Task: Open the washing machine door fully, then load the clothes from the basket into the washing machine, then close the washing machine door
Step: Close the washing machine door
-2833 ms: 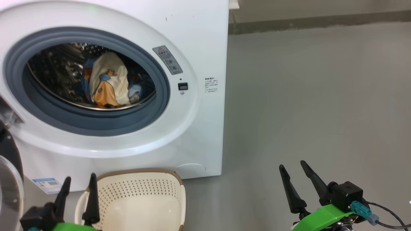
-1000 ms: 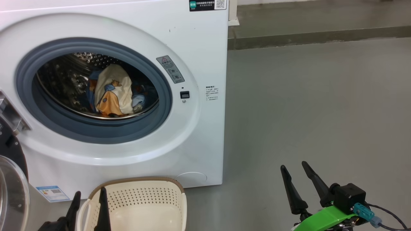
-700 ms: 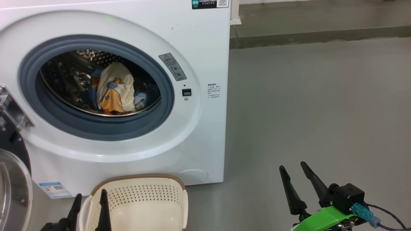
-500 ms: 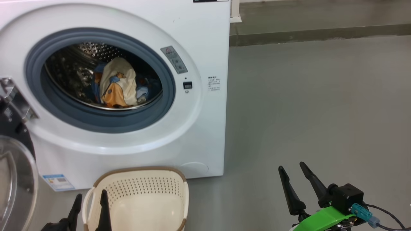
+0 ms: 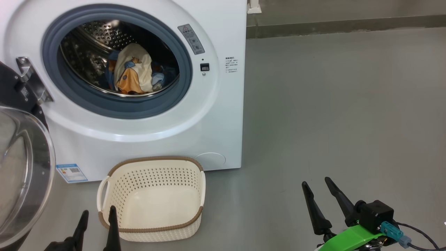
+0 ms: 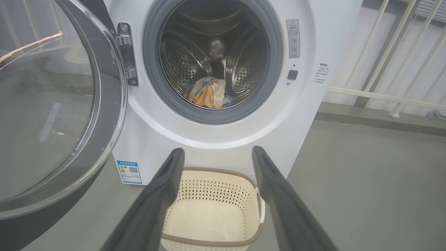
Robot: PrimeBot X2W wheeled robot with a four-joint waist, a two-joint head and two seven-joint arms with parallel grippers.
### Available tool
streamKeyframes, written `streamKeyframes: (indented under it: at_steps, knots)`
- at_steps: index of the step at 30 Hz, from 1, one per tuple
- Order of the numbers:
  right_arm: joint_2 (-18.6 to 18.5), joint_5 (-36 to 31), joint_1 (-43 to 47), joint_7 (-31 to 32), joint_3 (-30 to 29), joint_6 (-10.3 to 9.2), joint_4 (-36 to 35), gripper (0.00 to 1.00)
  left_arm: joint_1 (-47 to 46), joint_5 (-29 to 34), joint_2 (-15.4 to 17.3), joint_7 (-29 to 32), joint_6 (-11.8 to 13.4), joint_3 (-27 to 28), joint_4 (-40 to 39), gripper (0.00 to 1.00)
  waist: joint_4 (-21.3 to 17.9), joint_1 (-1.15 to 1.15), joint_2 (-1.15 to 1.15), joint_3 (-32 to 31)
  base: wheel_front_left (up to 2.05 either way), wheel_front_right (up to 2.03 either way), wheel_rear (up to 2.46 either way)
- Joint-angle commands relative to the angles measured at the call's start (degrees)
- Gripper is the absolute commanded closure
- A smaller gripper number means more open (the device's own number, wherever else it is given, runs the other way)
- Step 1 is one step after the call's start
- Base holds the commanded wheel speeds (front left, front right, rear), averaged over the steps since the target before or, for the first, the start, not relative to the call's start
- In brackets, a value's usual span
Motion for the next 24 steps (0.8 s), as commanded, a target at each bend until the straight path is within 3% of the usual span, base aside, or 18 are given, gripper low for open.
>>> streamKeyframes:
  at_steps: [1,24]
  knots:
    - [0.1,0.6,-1.2,-0.7,1.3,0.09,-1.3,0.0,-1.7,0.3,0.6,-0.4,0.0,2.1,-1.7,0.0,0.0,0.0,0.0,0.0,-0.45,0.45,0.0]
    - [0.1,1.0,-1.3,-0.7,1.3,0.09,-1.0,0.0,-1.6,1.0,0.2,-0.4,0.0,2.8,-1.5,0.0,-0.2,0.0,0.0,-0.4,-0.02,0.02,0.0]
